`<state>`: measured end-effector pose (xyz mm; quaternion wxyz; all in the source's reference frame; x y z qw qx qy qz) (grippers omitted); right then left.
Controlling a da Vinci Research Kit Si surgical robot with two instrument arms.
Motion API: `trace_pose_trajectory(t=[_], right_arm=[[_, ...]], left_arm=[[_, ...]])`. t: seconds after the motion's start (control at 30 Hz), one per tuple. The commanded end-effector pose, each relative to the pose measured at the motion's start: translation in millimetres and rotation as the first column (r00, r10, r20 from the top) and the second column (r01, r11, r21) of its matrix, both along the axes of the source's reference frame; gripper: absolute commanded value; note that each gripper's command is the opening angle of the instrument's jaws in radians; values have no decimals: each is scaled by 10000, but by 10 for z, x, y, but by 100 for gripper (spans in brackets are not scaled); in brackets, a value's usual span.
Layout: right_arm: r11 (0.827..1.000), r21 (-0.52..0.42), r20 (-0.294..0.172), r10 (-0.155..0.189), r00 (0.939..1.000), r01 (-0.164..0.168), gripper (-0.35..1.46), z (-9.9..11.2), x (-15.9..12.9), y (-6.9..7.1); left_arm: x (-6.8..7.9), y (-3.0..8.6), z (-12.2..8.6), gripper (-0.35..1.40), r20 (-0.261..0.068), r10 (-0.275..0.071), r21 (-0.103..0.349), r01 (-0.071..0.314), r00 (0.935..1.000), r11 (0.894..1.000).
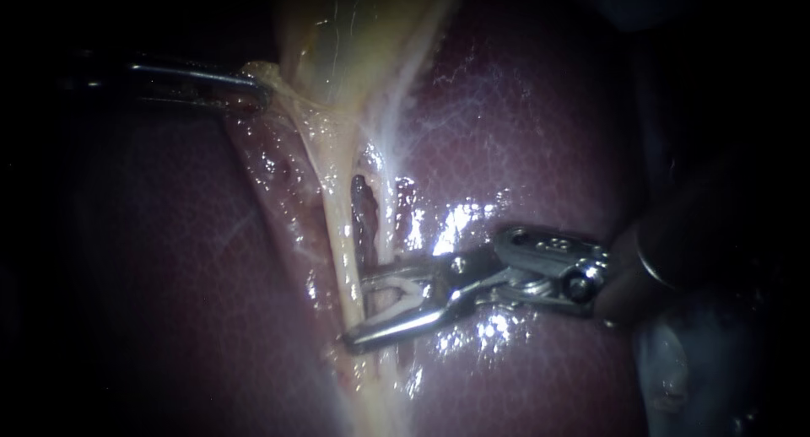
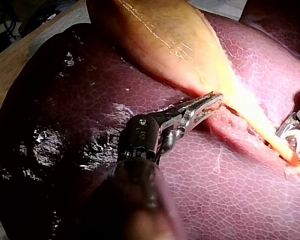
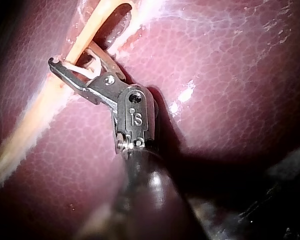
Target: Clipping first clip left tube
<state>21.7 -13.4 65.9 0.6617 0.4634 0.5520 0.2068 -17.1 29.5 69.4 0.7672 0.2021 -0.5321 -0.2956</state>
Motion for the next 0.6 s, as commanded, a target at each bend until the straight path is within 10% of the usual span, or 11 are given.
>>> trace_pose_trajectory(t=[0.03, 0.3, 0.6], right_arm=[[9998, 203, -158, 0, 9999, 4, 47, -3, 1, -1], [9937, 1112, -1255, 7, 9921, 133, 45, -21, 10, -4], [9910, 1300, -1180, 468, 9919, -313, 43, -63, 15, 7]], left_arm=[[0, 0, 0, -35, -2, 2, -4, -2, 10000, 10000], [-2, -1, 1, -35, -8, -5, -11, 5, 10000, 10000], [-2, -1, 2, -35, -12, -9, -18, 9, 10000, 10000]])
